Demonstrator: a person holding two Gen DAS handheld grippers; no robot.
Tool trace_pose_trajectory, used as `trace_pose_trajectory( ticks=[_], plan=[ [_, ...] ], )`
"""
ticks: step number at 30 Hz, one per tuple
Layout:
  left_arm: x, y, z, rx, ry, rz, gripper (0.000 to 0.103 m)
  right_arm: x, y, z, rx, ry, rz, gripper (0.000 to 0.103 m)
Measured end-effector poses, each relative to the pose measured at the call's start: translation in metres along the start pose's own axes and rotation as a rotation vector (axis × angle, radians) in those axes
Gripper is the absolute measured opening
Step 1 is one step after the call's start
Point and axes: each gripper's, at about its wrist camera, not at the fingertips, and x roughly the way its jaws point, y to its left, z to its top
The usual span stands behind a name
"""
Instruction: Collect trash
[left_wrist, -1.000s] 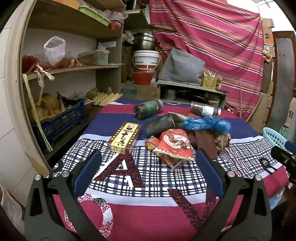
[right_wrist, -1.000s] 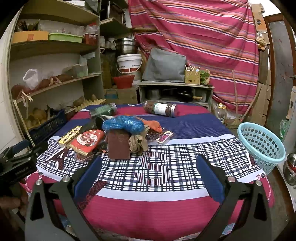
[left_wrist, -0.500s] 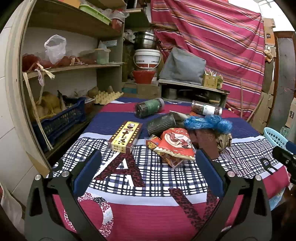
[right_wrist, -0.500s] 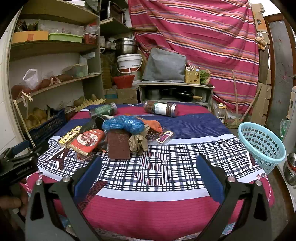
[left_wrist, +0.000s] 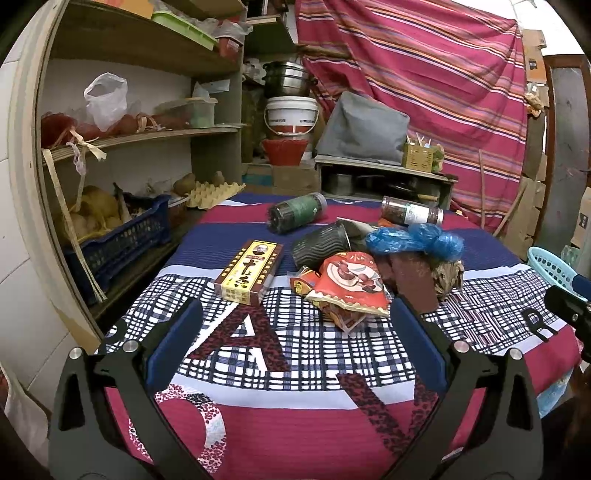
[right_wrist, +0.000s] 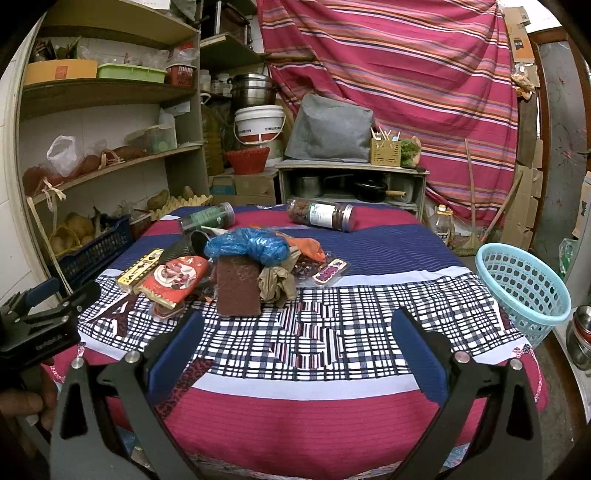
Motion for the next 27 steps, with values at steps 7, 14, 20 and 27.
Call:
trace_pose_trajectory(
  ticks=[7, 14, 20, 27],
  plan=[
    [0.001, 0.0, 0.0, -0.001, 0.003, 0.0, 0.098, 0.0, 0.0, 0.0, -0.001, 0.0, 0.0, 0.099],
    [0.002, -0.001, 0.001, -0.001, 0.006, -0.005, 0.098, 0.0, 0.0, 0.0, 0.0, 0.0, 0.0, 0.099],
    [0.018, -0.002, 0.007, 0.006, 0.065, -0.03, 0.098, 0.008, -0.006, 0.007, 0.036, -0.01, 0.015, 0.099],
    [0.062, -0.011, 0.018, 0.042, 0.16, -0.052, 0.098, 0.028, -0.013, 0.042, 0.029, -0.058, -0.024, 0.099]
  ],
)
